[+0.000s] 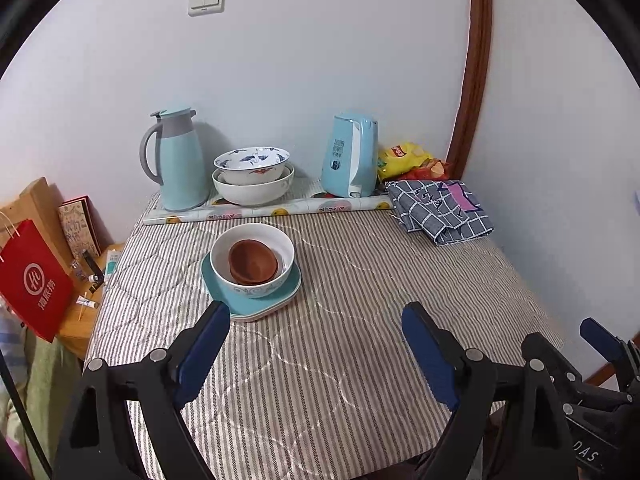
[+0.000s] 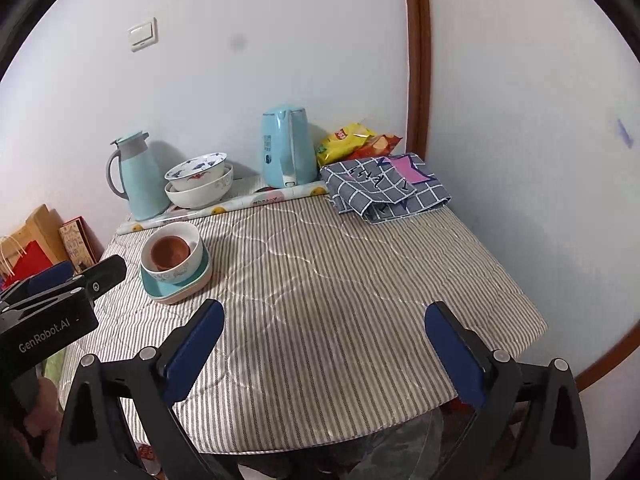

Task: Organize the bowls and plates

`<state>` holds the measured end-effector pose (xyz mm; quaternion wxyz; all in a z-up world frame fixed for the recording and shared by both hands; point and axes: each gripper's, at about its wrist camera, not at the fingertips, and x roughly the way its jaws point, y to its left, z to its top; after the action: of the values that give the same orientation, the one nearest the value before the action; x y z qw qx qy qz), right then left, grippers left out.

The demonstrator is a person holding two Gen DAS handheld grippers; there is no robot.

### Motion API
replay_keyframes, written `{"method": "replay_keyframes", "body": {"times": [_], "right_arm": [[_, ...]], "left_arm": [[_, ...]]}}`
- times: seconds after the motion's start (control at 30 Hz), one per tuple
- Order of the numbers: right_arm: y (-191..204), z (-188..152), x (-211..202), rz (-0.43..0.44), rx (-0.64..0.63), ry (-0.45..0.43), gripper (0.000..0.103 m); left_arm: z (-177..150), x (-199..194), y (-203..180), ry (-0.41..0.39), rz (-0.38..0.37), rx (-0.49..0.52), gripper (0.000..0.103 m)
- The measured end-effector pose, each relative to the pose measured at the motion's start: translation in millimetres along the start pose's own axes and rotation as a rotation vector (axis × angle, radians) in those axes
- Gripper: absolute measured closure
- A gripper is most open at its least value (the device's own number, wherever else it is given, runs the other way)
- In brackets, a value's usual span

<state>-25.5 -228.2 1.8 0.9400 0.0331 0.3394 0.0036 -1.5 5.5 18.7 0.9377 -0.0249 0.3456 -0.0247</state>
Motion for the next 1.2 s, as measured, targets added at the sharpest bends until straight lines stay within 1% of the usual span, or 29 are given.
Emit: {"method": "replay_keyframes", "body": {"times": [1.2], "right_arm": [[2.4,-5.0,-3.2,-0.001,-0.006,-0.007,0.004]], "left_arm": [[-7.6,0.9,-2.9,0.012,0.000,0.008,0.016]]}}
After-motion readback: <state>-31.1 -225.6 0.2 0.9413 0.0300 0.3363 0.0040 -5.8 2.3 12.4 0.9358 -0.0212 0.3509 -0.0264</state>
